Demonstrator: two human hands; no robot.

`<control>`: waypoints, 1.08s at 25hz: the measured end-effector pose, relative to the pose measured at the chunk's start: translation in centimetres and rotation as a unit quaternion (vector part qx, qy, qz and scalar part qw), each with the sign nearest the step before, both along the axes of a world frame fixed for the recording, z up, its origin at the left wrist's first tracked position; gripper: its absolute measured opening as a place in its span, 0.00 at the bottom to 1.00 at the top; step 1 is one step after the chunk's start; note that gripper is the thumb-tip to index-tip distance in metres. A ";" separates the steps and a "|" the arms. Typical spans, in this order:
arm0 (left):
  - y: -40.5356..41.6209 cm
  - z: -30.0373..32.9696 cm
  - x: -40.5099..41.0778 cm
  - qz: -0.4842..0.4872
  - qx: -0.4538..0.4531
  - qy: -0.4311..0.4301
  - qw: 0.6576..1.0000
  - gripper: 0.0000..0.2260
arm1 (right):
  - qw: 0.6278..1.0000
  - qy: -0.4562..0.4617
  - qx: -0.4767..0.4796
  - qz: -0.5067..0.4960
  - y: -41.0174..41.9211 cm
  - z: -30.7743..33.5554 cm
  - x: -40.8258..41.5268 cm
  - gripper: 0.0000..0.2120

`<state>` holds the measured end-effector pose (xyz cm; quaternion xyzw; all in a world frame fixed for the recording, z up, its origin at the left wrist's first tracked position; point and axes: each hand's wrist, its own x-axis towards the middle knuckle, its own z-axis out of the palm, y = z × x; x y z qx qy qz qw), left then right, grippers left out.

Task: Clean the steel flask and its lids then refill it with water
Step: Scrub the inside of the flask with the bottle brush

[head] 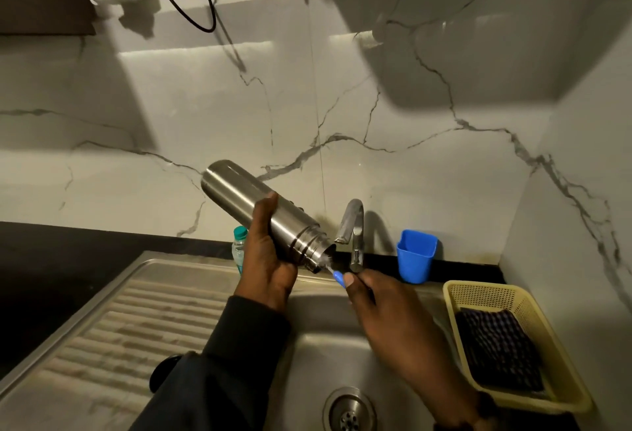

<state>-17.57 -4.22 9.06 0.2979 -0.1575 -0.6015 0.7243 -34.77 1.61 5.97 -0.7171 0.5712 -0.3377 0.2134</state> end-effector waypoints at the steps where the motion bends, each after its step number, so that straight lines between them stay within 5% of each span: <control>1: -0.1 0.0 1.1 0.002 -0.015 0.007 1.000 0.25 | 0.994 -0.063 0.081 0.043 0.1 0.3 -1.0 0.19; 5: 0.2 -1.0 0.7 -0.045 -0.053 -0.014 0.997 0.39 | 0.965 -0.160 0.178 0.104 -0.5 0.3 -0.5 0.22; 8: -0.1 -1.1 0.8 -0.044 -0.076 -0.011 0.996 0.37 | 0.921 -0.251 0.265 0.133 -0.3 0.4 -0.2 0.21; 12: -0.1 -0.9 1.9 -0.038 -0.115 0.014 0.992 0.46 | 0.899 -0.238 0.333 0.153 0.1 0.6 -2.6 0.21; 14: 0.2 -1.3 0.5 -0.072 -0.120 0.023 0.990 0.47 | 0.927 -0.228 0.265 0.136 -0.2 0.9 -1.6 0.19; 18: 0.3 -1.1 -0.3 -0.058 -0.106 -0.014 0.993 0.42 | 0.992 -0.109 -0.029 0.052 -0.5 -0.6 -0.1 0.06; 22: 0.4 -1.1 -0.2 -0.036 -0.023 -0.043 0.998 0.28 | 0.952 0.113 -0.256 -0.124 -1.5 -2.2 -0.3 0.15; 24: 0.6 -0.8 -0.8 -0.054 -0.006 -0.007 0.999 0.27 | 0.944 0.122 -0.273 -0.143 -1.1 -1.8 0.4 0.14; 27: 0.5 0.2 -0.8 -0.019 0.004 -0.015 1.000 0.25 | 0.990 0.052 -0.117 -0.058 -0.2 -1.0 2.1 0.14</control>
